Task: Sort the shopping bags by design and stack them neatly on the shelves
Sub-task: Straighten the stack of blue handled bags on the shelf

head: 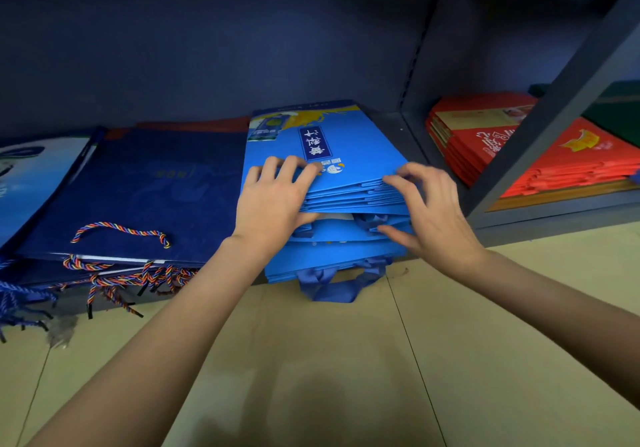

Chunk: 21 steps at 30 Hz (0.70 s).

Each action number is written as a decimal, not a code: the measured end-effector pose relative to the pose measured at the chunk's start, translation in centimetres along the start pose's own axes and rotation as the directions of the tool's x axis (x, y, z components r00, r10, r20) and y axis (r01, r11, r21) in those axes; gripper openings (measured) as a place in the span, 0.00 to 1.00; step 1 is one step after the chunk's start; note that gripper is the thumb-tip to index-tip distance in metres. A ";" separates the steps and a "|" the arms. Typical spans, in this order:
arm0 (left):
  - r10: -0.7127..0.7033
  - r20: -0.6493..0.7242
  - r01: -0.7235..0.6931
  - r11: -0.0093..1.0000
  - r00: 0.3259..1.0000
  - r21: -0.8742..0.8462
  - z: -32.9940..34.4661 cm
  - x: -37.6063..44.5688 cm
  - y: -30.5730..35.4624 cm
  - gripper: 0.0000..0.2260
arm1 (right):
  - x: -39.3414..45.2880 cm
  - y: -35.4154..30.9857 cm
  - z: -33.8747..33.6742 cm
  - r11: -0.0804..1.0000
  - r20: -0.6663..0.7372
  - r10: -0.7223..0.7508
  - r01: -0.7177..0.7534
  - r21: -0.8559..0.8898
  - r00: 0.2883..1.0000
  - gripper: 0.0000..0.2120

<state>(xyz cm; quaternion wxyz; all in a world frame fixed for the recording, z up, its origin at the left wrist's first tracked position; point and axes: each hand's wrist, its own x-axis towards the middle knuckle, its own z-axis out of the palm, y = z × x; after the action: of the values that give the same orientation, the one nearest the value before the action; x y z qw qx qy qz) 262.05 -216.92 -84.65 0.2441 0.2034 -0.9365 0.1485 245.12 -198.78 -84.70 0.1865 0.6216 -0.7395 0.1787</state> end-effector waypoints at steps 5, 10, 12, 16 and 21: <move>0.003 -0.018 -0.002 1.000 1.000 0.013 -0.2 0.5 -0.2 0.30 | 2.0 0.5 -0.5 0.992 0.003 -0.037 0.037 -0.122 0.999 0.33; -0.010 0.007 0.010 1.000 1.000 -0.017 -0.3 0.1 0.1 0.28 | 3.9 0.2 1.0 0.966 0.054 -0.008 0.022 -0.258 0.998 0.32; 0.010 0.025 -0.010 1.000 1.000 -0.026 -0.6 0.2 -0.1 0.31 | 4.2 0.2 1.6 0.980 0.036 0.001 0.006 -0.199 0.999 0.32; 0.043 0.207 -0.040 0.999 0.977 -0.019 -0.4 -1.1 0.3 0.44 | 3.7 0.5 2.2 0.993 0.079 -0.028 0.037 -0.109 0.996 0.34; 0.005 0.111 -0.006 1.000 0.994 0.016 0.2 -2.4 0.3 0.43 | 3.5 0.1 2.2 0.994 0.102 0.012 0.000 -0.113 0.995 0.29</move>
<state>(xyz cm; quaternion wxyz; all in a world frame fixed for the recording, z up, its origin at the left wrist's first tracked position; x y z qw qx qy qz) 263.77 -216.01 -86.11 0.1897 0.2107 -0.9479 0.1454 244.30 -202.87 -84.87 0.1825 0.6160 -0.7591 0.1048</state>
